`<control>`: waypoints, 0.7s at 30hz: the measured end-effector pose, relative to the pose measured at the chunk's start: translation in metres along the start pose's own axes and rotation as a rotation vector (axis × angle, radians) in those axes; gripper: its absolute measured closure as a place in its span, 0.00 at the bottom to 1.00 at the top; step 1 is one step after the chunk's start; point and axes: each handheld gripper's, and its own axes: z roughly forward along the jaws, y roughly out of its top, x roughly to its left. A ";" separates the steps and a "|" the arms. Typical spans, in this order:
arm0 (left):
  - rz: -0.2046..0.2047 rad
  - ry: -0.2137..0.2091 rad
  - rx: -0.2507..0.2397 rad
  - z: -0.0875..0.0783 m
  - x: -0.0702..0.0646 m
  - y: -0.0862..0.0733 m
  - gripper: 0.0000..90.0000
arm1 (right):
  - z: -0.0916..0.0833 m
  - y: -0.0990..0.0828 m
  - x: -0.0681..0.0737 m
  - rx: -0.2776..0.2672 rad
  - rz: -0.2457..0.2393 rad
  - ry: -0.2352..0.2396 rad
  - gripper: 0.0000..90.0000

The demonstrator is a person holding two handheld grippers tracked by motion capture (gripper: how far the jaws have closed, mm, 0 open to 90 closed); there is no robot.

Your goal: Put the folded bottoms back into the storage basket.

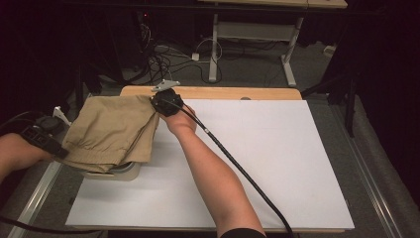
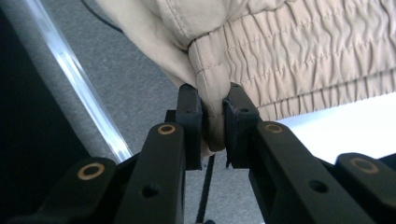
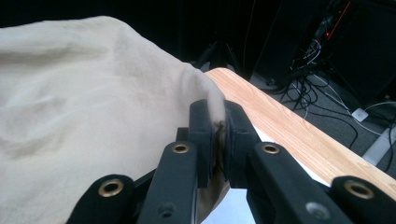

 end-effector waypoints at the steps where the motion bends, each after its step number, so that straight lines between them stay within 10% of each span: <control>1: 0.004 0.001 0.001 -0.001 -0.002 -0.001 0.86 | 0.004 0.002 0.000 0.004 -0.008 0.000 0.95; 12: -0.003 0.007 -0.015 0.000 -0.003 -0.006 0.82 | 0.024 -0.011 0.002 0.055 0.020 0.017 0.91; 21: -0.024 0.025 -0.104 -0.023 -0.008 0.000 0.63 | 0.002 -0.002 -0.003 0.028 0.073 0.099 0.40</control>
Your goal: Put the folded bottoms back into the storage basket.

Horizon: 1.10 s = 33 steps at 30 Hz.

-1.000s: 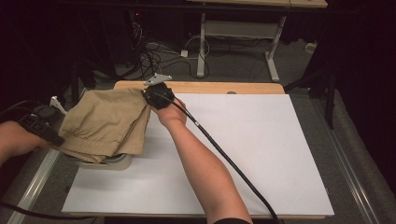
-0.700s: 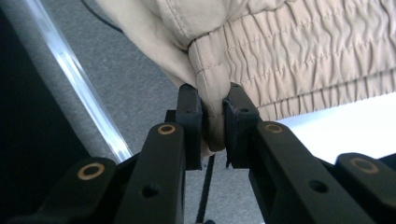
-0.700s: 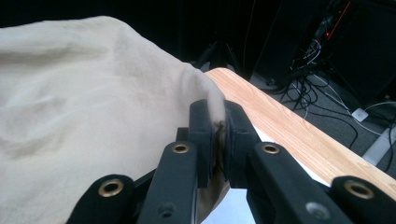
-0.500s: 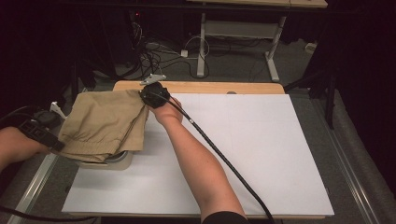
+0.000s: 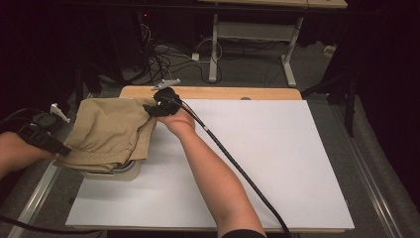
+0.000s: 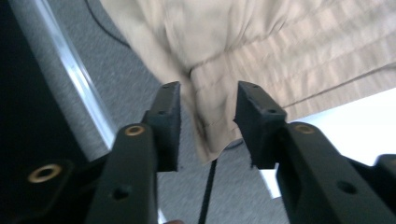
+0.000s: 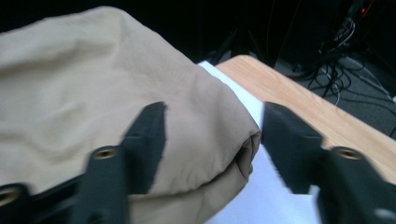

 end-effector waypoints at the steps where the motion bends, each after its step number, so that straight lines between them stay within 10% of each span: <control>1: -0.001 0.000 -0.011 -0.003 -0.001 0.002 0.61 | -0.005 -0.001 0.000 -0.006 0.004 0.005 0.36; 16: 0.065 -0.035 -0.008 0.008 -0.037 0.033 0.57 | -0.073 -0.060 0.010 -0.006 -0.005 0.029 0.01; 33: 0.112 -0.078 -0.014 0.028 -0.066 0.073 0.58 | -0.166 -0.160 0.009 -0.024 0.056 -0.073 0.01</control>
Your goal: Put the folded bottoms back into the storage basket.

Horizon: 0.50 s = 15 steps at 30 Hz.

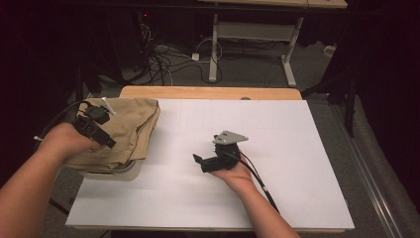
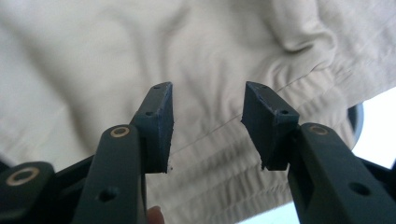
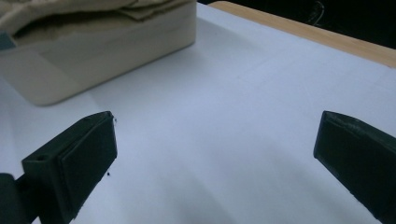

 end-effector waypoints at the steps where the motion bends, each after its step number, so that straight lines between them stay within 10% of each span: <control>1: 0.004 0.000 0.001 0.002 -0.002 0.003 0.58 | 0.000 0.000 0.000 0.000 0.000 0.000 0.01; 9: 0.002 -0.034 -0.013 0.011 -0.008 0.021 0.64 | -0.056 -0.040 -0.004 -0.014 0.017 -0.040 0.01; 15: 0.011 -0.067 -0.029 0.023 -0.008 0.029 0.93 | -0.098 -0.066 -0.008 -0.005 0.005 -0.127 0.01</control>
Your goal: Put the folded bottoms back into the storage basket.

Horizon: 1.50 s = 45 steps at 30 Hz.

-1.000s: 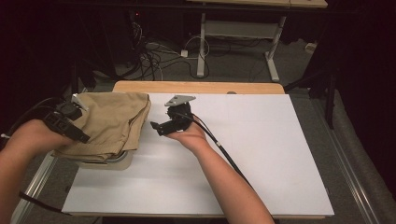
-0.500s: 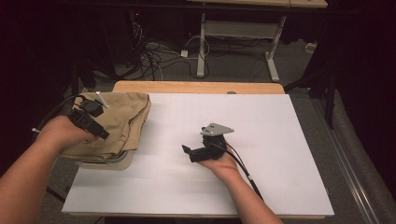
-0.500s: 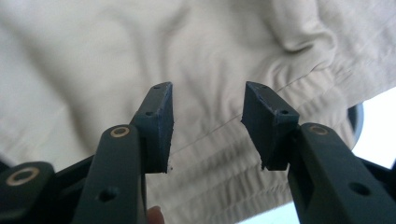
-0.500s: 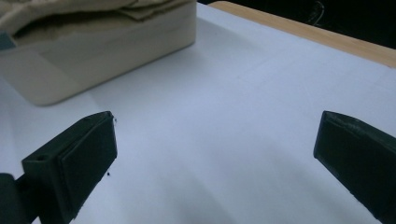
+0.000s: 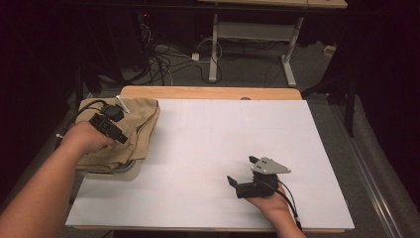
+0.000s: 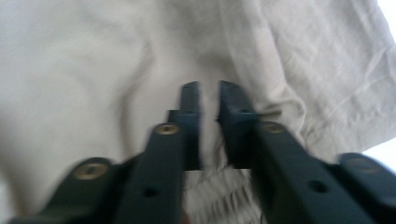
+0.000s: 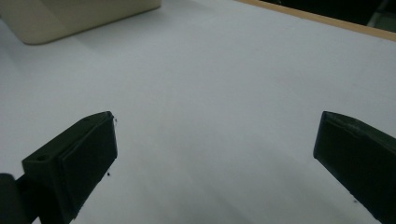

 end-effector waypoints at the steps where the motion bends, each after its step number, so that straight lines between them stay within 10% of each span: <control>1: 0.004 0.003 0.007 0.004 -0.001 0.001 0.97 | -0.011 -0.008 -0.003 0.001 0.006 -0.020 0.01; 26: 0.069 -0.045 0.150 0.077 -0.006 0.000 0.97 | -0.032 -0.026 -0.014 -0.041 0.050 -0.057 0.03; 36: 0.079 -0.033 0.128 0.074 -0.006 -0.001 0.97 | -0.032 -0.026 -0.014 -0.045 0.054 -0.065 0.03; 45: 0.041 0.038 0.002 0.039 0.004 0.007 0.97 | -0.034 -0.027 -0.014 -0.047 0.050 -0.063 0.03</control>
